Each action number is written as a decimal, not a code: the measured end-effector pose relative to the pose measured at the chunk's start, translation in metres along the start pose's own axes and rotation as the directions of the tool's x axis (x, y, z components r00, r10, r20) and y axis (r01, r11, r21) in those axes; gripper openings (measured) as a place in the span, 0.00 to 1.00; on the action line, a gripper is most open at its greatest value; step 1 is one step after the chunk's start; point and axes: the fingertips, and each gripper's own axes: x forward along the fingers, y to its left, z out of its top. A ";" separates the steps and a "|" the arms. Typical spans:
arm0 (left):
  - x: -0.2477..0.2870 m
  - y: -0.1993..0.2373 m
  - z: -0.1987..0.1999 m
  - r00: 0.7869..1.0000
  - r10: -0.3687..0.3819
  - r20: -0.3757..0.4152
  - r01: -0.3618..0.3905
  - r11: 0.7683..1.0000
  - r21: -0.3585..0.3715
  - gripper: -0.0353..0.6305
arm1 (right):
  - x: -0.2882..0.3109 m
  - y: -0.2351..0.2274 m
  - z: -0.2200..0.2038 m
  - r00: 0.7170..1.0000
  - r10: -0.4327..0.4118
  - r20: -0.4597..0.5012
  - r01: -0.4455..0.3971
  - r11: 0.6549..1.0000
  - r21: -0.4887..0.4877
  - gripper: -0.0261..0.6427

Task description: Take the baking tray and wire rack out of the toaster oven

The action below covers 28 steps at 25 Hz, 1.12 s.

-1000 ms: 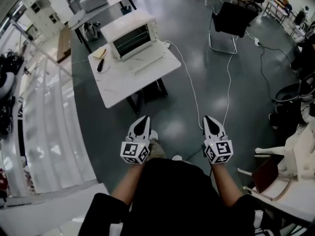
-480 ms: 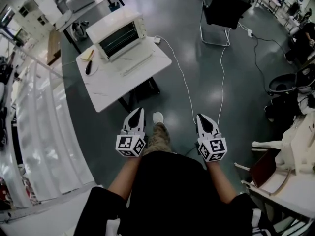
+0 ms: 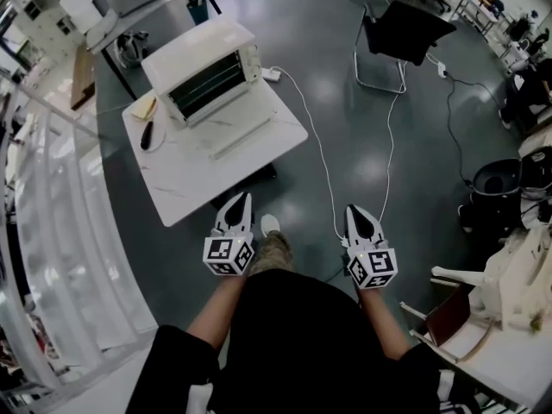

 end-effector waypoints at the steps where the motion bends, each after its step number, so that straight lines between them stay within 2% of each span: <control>1: 0.014 0.013 0.005 1.000 0.003 -0.004 -0.003 1.000 -0.008 0.08 | 0.017 0.001 0.007 1.000 -0.005 0.000 0.005 1.000 -0.019 0.07; 5: 0.063 0.059 0.035 1.000 0.017 0.018 -0.016 0.999 -0.038 0.08 | 0.090 0.001 0.032 1.000 -0.006 -0.009 0.006 0.999 -0.034 0.07; 12: 0.123 0.133 0.065 0.999 0.019 0.030 -0.017 0.997 -0.069 0.08 | 0.213 0.033 0.064 0.988 0.146 -0.055 -0.148 0.988 -0.043 0.07; 18: 0.134 0.184 0.080 0.997 0.055 0.050 -0.049 0.991 -0.123 0.08 | 0.277 0.068 0.071 0.975 0.193 -0.110 -0.200 0.979 -0.047 0.07; 22: 0.136 0.207 0.089 0.995 0.070 0.064 -0.060 0.988 -0.145 0.08 | 0.306 0.093 0.073 0.952 0.269 -0.147 -0.270 0.963 0.016 0.07; 25: 0.133 0.216 0.096 0.992 0.085 0.093 -0.068 0.983 -0.169 0.08 | 0.326 0.102 0.080 0.949 0.279 -0.143 -0.285 0.958 -0.021 0.07; 28: 0.134 0.231 0.096 0.986 0.132 0.104 -0.110 0.974 -0.200 0.08 | 0.349 0.108 0.083 0.945 0.294 -0.145 -0.307 0.948 -0.079 0.07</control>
